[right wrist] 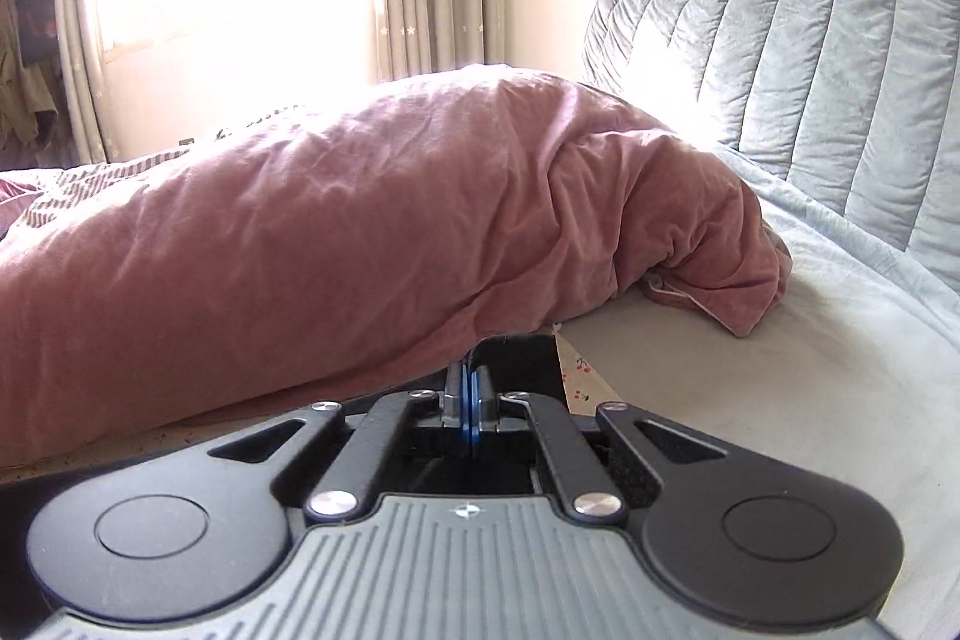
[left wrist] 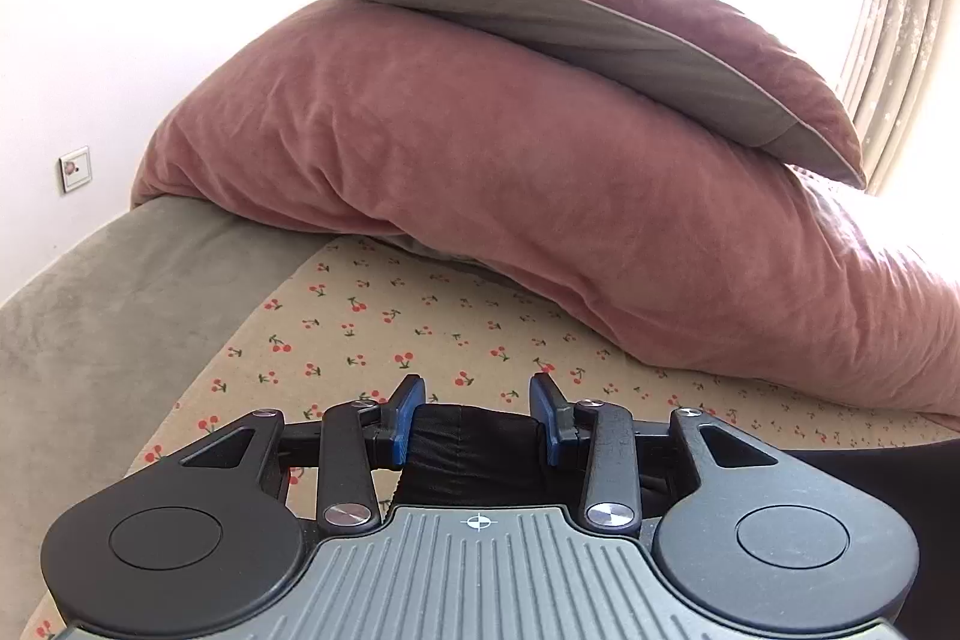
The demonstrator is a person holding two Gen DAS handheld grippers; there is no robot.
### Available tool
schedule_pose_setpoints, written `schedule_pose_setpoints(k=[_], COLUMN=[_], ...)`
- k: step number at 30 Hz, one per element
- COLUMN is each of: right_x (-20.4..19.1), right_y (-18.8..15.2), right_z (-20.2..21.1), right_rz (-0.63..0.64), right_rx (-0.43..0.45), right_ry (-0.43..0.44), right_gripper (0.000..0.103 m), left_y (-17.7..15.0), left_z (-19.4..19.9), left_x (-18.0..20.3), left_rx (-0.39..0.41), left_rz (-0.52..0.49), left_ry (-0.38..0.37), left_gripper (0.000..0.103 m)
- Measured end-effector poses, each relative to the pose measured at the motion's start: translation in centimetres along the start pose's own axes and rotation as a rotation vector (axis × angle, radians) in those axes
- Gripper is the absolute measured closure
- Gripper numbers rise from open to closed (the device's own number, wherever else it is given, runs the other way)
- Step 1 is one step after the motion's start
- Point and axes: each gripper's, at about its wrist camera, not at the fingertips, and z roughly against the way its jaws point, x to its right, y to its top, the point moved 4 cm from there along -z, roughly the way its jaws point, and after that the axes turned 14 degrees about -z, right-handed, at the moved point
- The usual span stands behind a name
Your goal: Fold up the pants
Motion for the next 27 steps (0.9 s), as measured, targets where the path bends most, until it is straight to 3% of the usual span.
schedule_pose_setpoints(k=[10, 15, 18, 20, 24, 27], right_x=[2.2, 4.7, 8.8, 11.9, 17.3, 19.4], right_y=[-0.9, 0.2, -3.2, -6.9, -14.4, -18.0], right_z=[1.3, 10.1, 14.2, 15.2, 16.2, 17.6], right_rz=[-0.050, -0.127, -0.143, -0.145, -0.231, -0.307], right_rx=[-0.068, 0.065, 0.029, -0.032, -0.149, -0.163], right_ry=[-0.017, 0.175, 0.202, 0.170, 0.132, 0.152], right_gripper=[0.103, 0.103, 0.103, 0.103, 0.103, 0.103], left_y=[-0.1, -1.4, -6.1, -9.9, -15.8, -17.5], left_z=[2.8, 9.5, 13.0, 13.8, 13.7, 13.8], left_x=[0.0, -1.4, -0.5, 0.1, 0.5, -0.3], left_rx=[-0.006, 0.093, 0.088, 0.033, -0.068, -0.092], left_rz=[0.002, 0.002, -0.174, -0.233, -0.304, -0.270], left_ry=[0.005, -0.043, 0.002, -0.025, -0.044, -0.051], left_gripper=[0.067, 0.068, 0.067, 0.067, 0.066, 0.066])
